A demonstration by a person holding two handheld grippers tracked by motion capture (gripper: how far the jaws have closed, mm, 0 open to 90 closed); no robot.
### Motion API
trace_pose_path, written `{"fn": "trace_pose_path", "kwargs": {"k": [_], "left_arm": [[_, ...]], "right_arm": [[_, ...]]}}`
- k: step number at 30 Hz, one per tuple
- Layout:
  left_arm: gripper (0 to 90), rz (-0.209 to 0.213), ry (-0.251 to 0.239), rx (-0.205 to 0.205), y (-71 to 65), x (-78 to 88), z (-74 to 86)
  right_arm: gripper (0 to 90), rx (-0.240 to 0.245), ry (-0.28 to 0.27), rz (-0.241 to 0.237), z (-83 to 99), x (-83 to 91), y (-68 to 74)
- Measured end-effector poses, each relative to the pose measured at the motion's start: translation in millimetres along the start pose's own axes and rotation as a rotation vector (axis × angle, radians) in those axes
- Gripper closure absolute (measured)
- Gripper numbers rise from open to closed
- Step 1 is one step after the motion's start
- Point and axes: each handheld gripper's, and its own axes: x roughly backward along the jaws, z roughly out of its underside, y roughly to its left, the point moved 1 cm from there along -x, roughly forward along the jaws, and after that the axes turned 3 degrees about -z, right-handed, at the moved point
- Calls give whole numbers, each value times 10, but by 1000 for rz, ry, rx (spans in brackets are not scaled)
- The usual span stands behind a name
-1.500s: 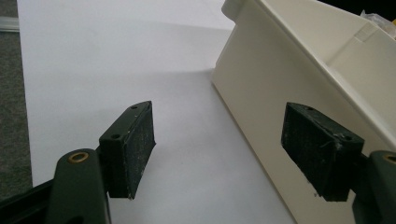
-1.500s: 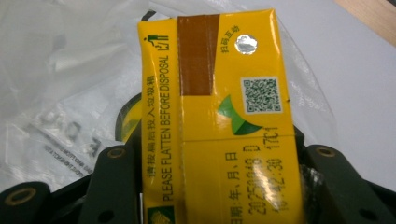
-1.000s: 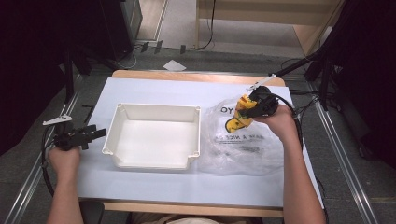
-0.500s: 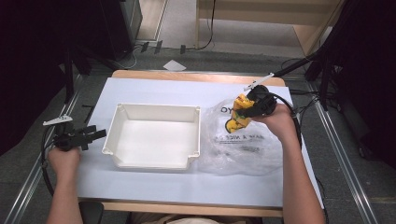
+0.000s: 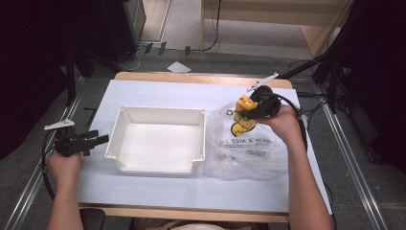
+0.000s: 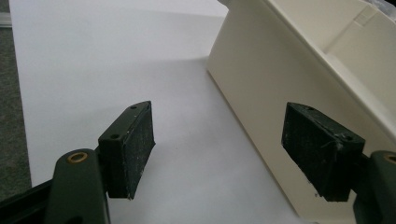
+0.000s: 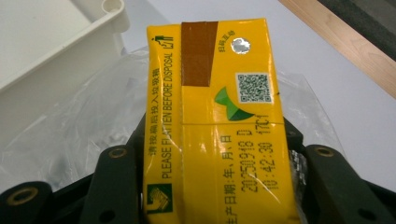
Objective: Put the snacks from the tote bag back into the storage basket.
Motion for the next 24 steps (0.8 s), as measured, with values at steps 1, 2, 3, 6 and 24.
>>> {"fn": "trace_pose_path", "kwargs": {"k": [1,2,3,6,24], "left_arm": [[263,0,-1,-2,-6,0,1],[262,-2,0,-4,-9,0,2],[262,-2,2,-5,-10,0,4],[263,-6,7,-7,-14,9,11],[263,-19,1,-4,-6,99,71]], "right_arm": [[514,-1,0,-3,-8,-4,9],[514,3,-1,-3,-15,-7,16],[514,6,0,-10,-21,-11,25],[514,18,1,-17,-43,-22,49],[514,58,-18,-39,-189,-8,198]]}}
